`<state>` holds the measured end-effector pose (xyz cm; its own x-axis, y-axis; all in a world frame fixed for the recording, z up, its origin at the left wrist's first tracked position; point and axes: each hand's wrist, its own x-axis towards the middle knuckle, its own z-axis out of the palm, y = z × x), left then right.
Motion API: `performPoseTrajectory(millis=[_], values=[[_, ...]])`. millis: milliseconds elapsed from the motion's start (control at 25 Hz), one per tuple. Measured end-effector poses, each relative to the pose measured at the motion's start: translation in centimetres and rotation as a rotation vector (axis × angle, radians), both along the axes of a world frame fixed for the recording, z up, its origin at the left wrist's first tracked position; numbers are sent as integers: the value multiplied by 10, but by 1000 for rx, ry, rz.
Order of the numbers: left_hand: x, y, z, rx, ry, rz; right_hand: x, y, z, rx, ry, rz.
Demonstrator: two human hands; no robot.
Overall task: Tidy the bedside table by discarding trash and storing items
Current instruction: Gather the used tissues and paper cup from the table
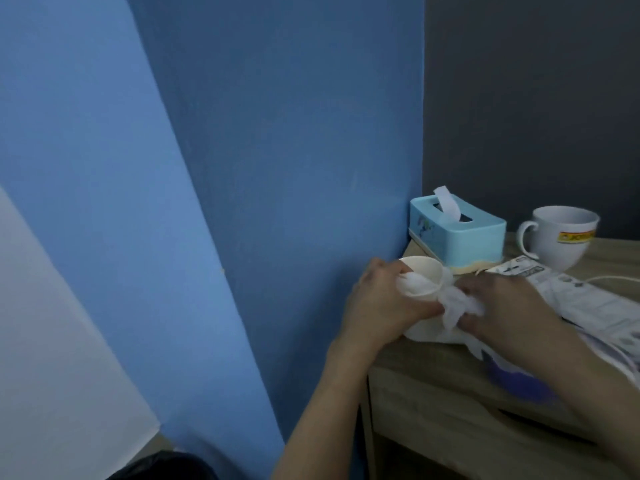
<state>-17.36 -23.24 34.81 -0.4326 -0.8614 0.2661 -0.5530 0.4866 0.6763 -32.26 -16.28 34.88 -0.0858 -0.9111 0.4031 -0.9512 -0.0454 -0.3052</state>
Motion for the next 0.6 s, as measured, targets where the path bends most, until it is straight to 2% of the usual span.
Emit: performPoseTrajectory(millis=[200, 280, 360, 600], values=[[21, 15, 1, -13, -15, 27, 16, 4, -21, 67, 8, 9], [23, 21, -2, -4, -49, 11, 24, 6, -25, 61, 44, -52], [20, 23, -8, 22, -75, -6, 27, 4, -34, 146, 84, -117], [1, 16, -18, 10, 49, -4, 18, -5, -44, 220, 129, -231]])
